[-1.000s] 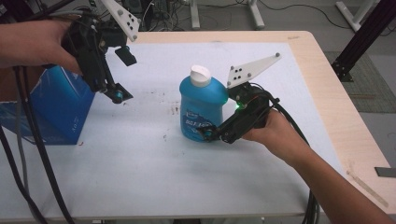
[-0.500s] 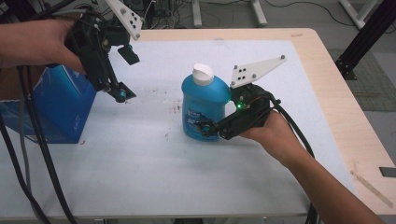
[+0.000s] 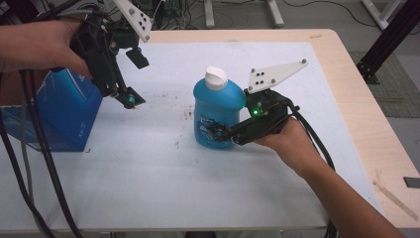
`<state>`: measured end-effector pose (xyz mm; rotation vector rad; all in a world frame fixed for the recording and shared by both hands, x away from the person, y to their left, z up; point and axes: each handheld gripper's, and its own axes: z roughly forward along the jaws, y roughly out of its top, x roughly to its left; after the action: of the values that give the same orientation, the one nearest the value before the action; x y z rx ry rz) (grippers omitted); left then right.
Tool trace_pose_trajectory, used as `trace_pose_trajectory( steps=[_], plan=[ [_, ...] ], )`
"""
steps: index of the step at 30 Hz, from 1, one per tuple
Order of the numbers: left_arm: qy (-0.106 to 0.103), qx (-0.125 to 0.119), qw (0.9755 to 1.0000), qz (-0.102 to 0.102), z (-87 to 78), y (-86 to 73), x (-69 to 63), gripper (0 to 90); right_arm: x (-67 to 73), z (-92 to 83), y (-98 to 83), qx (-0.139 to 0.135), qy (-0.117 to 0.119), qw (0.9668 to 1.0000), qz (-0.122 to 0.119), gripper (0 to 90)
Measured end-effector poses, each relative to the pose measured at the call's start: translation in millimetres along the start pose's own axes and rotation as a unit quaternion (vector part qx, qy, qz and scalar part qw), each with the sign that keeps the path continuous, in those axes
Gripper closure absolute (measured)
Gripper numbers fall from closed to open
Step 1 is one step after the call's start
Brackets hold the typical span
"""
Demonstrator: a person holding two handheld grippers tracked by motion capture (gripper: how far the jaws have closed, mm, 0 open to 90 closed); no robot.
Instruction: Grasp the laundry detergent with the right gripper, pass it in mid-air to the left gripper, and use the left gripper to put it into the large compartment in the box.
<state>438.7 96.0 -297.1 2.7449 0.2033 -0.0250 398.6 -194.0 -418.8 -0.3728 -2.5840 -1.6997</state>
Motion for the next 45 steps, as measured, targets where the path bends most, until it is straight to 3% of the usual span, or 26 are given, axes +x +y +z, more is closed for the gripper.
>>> trace_pose_trajectory(
  steps=[8,14,25,29,41,45],
  plan=[
    [-0.002,0.002,1.0000,-0.001,0.7,0.4,-0.4,1.7,0.1,-0.2,-0.9,-0.007,0.001,0.9999,-0.011,39.5],
    [-0.002,0.003,1.0000,0.001,1.3,0.8,0.1,1.7,3.8,-1.5,0.4,-0.009,-0.011,0.9992,-0.037,43.5],
    [-0.006,0.000,1.0000,-0.003,-0.8,4.3,-2.4,1.7,9.2,-2.1,3.9,-0.001,-0.021,0.9981,-0.057,45.7],
    [-0.012,-0.002,0.9999,-0.011,-4.7,9.3,-6.6,1.7,12.8,-5.6,13.5,0.000,-0.017,0.9979,-0.063,45.7],
    [-0.008,0.009,0.9999,0.002,-25.1,35.8,-23.9,1.7,9.5,-17.9,44.8,0.028,0.009,0.9969,-0.074,45.5],
    [-0.016,0.019,0.9997,0.007,-28.0,49.1,-25.7,1.7,6.7,-19.2,50.6,0.037,0.018,0.9967,-0.070,45.5]
  ],
)
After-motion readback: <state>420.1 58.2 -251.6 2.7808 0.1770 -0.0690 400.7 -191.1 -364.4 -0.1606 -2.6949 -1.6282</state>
